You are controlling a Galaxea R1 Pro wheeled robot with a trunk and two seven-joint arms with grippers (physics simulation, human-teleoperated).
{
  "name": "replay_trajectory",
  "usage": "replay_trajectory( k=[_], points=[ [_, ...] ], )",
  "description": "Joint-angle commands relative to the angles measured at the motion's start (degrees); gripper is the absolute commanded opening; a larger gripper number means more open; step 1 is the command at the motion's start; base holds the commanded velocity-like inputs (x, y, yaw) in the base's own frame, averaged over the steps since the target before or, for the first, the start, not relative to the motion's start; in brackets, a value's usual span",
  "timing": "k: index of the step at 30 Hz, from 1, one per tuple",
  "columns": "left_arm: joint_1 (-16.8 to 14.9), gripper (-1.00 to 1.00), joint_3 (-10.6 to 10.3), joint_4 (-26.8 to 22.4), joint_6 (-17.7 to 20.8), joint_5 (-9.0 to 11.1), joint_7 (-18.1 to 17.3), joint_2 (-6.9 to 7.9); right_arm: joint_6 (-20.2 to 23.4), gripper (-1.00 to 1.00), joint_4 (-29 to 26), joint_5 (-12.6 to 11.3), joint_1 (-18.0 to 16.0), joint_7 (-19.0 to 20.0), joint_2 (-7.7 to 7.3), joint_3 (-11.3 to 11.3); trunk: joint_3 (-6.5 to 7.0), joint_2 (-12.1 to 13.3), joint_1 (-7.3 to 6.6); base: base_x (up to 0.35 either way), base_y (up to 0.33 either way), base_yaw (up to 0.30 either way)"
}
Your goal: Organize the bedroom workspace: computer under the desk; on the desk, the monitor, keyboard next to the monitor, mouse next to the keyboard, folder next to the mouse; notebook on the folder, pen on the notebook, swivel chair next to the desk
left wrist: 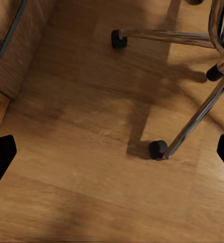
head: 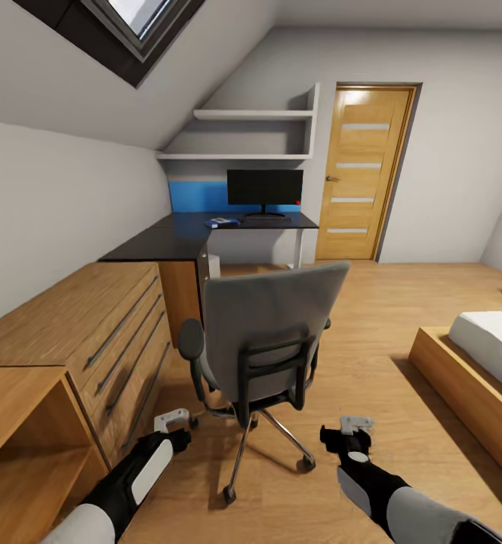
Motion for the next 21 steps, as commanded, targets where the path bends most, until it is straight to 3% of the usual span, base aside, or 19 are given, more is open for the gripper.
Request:
replay_trajectory(
  k=[1, 3, 4, 7, 14, 16, 21],
  points=[
    [-0.3, 1.00, 0.0, -0.2, 0.6, 0.6, 0.7, 0.07, 1.4, 1.00, -0.2, -0.8, -1.1, -0.3, -0.10, -0.3, -0.26, -0.4, 0.22, 0.000, 0.000, 0.000],
    [-0.8, 1.00, 0.7, -0.3, 1.5, 0.8, 1.1, 0.18, 5.5, 1.00, -0.7, -0.8, -3.3, -0.3, -0.22, -2.9, -0.62, -1.2, 0.66, 0.000, 0.000, 0.000],
    [-1.1, 1.00, 1.9, 0.5, 1.9, 0.9, 1.1, 0.48, 10.1, 1.00, -1.2, -0.8, -4.9, -0.1, -0.32, -7.3, -0.80, -1.6, 0.88, 0.000, 0.000, 0.000],
    [-1.2, 1.00, 2.3, 1.5, 1.5, 0.7, 0.9, 0.76, 11.2, 1.00, -1.2, -0.6, -5.4, 0.0, -0.03, -9.0, -1.34, -2.8, 1.54, 0.000, 0.000, 0.000],
    [-1.3, 1.00, 2.3, 2.4, 0.1, 0.6, 0.8, 0.95, 8.7, 1.00, -0.9, -0.4, -5.5, 0.2, 0.05, -10.1, -2.59, -5.7, 3.08, 0.000, 0.000, 0.000],
    [-1.3, 1.00, 0.0, 6.2, -4.4, 0.6, 0.8, 0.03, 7.4, 1.00, -1.0, 0.0, -5.5, 0.2, -0.07, -10.1, -2.95, -6.5, 3.52, 0.000, 0.000, 0.000],
    [-1.3, 1.00, -0.8, 7.6, -6.9, 0.7, 0.8, -1.56, 3.7, 1.00, -0.9, -0.1, -5.5, -0.1, -0.02, -10.2, -3.85, -8.5, 4.61, 0.000, 0.000, 0.000]
  ],
)
